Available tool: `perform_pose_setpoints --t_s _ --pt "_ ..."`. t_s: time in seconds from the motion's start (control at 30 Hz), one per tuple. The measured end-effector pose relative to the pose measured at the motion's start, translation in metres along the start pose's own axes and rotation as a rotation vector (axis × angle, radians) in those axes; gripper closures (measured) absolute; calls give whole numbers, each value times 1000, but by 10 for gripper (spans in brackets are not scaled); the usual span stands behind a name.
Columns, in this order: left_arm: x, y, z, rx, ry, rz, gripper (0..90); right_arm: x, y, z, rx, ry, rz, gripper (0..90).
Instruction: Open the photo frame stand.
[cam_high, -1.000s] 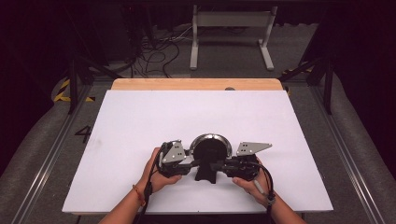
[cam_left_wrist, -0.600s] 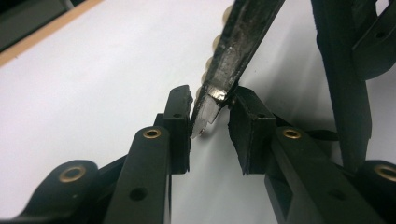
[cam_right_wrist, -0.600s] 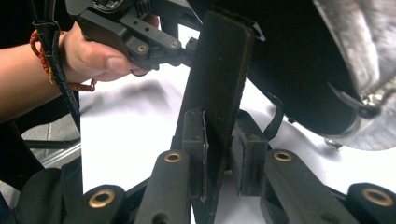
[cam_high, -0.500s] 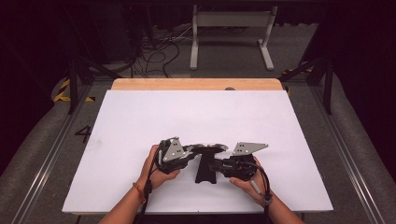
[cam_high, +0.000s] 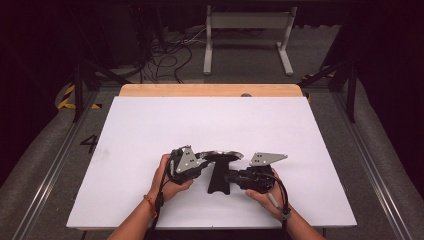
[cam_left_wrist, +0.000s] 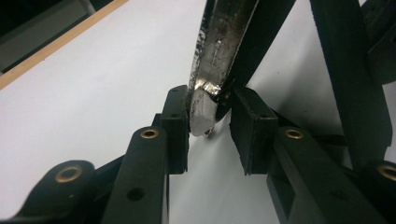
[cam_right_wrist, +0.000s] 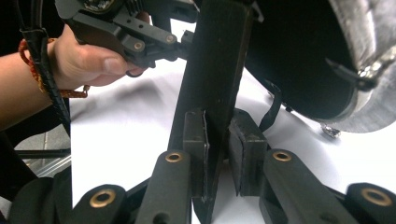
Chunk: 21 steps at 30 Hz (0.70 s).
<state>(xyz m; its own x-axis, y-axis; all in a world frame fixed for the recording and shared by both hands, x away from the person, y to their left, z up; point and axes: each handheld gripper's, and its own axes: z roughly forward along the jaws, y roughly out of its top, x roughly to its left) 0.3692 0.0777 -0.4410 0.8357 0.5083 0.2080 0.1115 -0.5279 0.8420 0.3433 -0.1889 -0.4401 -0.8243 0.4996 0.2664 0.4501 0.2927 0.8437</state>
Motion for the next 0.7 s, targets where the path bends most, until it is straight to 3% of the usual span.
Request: perform_pose_setpoints --t_s 0.7 --pt "2 0 2 9 41 5 672 1 -4 1 17 -25 -16 813"
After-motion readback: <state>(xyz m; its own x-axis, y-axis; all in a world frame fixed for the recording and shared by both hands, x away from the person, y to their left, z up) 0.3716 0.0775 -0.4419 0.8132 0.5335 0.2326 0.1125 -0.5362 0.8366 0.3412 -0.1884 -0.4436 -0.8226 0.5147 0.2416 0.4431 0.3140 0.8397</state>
